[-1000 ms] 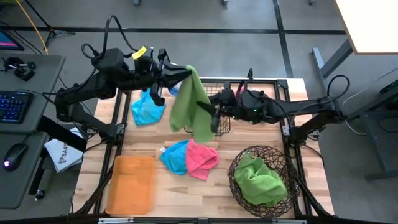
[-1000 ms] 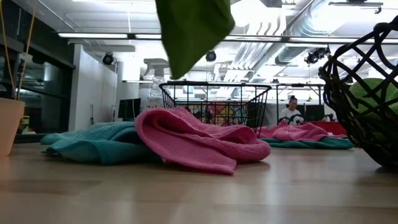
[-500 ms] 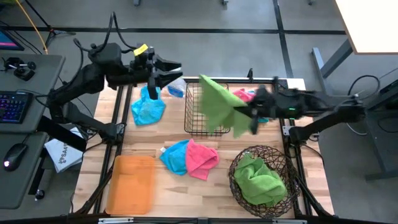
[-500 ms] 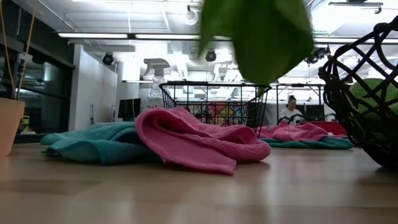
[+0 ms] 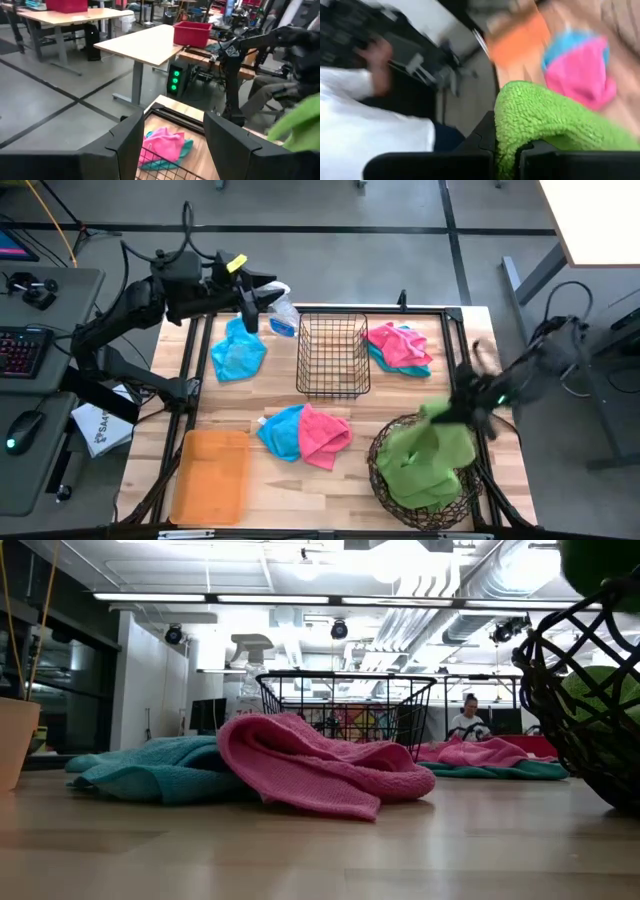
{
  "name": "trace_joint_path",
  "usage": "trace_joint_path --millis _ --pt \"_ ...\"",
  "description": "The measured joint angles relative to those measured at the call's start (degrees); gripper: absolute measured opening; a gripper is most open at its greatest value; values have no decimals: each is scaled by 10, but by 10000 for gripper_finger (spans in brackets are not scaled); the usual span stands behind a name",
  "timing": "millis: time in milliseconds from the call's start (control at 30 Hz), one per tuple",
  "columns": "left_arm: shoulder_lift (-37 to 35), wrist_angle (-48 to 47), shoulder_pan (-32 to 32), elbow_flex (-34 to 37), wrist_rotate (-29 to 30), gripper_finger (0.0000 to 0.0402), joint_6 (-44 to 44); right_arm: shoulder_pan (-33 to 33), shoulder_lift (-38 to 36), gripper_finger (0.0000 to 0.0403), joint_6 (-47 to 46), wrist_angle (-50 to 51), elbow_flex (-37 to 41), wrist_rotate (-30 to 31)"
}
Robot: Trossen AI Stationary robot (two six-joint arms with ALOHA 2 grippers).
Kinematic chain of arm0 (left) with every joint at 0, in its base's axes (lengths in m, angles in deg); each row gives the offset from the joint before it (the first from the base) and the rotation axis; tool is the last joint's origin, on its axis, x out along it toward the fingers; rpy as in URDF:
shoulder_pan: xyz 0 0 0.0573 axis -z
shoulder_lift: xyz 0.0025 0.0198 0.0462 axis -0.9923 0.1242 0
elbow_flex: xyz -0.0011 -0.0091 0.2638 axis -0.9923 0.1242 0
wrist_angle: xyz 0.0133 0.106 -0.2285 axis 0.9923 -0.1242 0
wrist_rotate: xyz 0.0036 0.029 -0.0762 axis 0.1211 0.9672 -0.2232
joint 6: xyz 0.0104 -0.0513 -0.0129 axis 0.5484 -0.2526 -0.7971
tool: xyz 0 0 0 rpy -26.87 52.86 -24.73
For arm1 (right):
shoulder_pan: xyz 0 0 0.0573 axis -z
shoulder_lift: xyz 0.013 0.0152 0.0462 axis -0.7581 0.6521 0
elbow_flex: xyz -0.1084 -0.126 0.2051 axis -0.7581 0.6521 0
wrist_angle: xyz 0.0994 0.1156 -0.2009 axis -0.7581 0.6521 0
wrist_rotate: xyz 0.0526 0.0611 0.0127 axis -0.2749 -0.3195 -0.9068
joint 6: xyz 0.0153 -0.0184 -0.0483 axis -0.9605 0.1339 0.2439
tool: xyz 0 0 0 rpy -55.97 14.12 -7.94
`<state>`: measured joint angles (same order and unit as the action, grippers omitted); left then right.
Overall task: Sort microfiber towel by color & place in baskets
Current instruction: Put the green towel into the round wire basket
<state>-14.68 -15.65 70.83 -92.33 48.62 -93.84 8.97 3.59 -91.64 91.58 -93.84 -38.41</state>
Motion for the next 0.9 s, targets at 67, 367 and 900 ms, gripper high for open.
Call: trace_joint_path --millis 67,367,900 --pt "0 -6 0 17 -22 193 13 -29 16 0 -50 2 32 2" --pt "0 -20 0 110 -118 193 -6 -116 55 0 -350 -13 242 -106" --pt "-1 -42 43 139 -220 193 -59 -120 59 42 -476 -232 432 -141"
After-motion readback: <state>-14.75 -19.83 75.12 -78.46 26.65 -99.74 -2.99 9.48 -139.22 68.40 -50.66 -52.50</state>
